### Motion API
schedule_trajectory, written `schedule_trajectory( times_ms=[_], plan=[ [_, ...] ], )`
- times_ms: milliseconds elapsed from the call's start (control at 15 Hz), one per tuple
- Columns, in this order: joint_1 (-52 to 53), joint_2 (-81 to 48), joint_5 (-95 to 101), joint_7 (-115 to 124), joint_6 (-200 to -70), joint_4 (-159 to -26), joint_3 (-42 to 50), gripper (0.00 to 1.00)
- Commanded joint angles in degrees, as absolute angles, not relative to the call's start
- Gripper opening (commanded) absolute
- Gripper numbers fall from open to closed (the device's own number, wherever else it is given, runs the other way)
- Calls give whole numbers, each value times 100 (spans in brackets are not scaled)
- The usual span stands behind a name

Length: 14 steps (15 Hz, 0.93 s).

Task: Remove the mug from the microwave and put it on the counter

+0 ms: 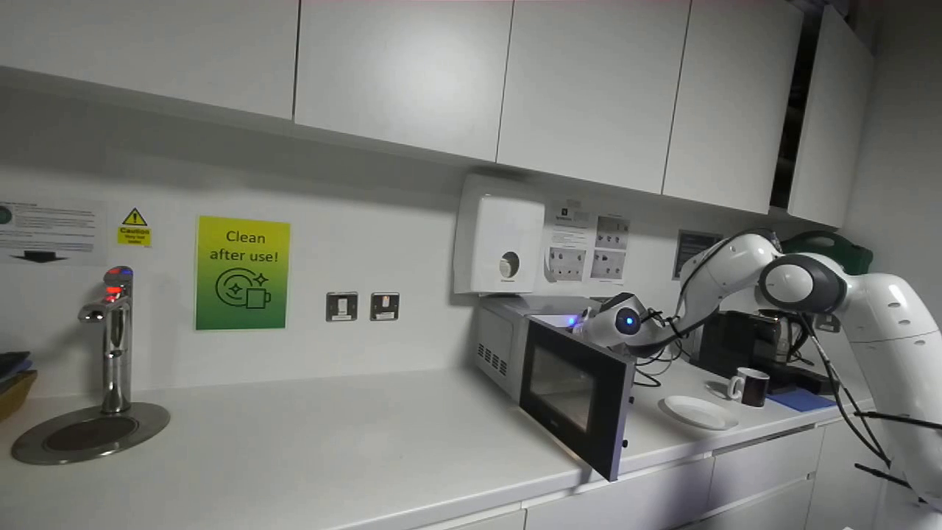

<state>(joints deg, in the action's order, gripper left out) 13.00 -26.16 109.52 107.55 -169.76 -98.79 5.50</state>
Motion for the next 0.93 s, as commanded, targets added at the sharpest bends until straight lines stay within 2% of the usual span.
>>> schedule_trajectory(
  times_ms=[0,133,333,400,600,667,733,867],
  plan=[
    [1268,-2603,11236,10922,-17004,-9767,537,32],
    [1256,-2635,11219,10903,-17016,-9738,541,47],
    [1259,-2656,11233,10897,-17004,-9716,541,53],
    [1258,-2667,11229,10885,-16999,-9697,544,53],
    [1251,-2710,11232,10873,-17005,-9638,544,46],
    [1249,-2721,11228,10863,-17005,-9621,546,40],
    [1247,-2733,11229,10856,-17002,-9601,548,42],
    [1239,-2763,11228,10844,-16995,-9540,552,39]
  ],
)
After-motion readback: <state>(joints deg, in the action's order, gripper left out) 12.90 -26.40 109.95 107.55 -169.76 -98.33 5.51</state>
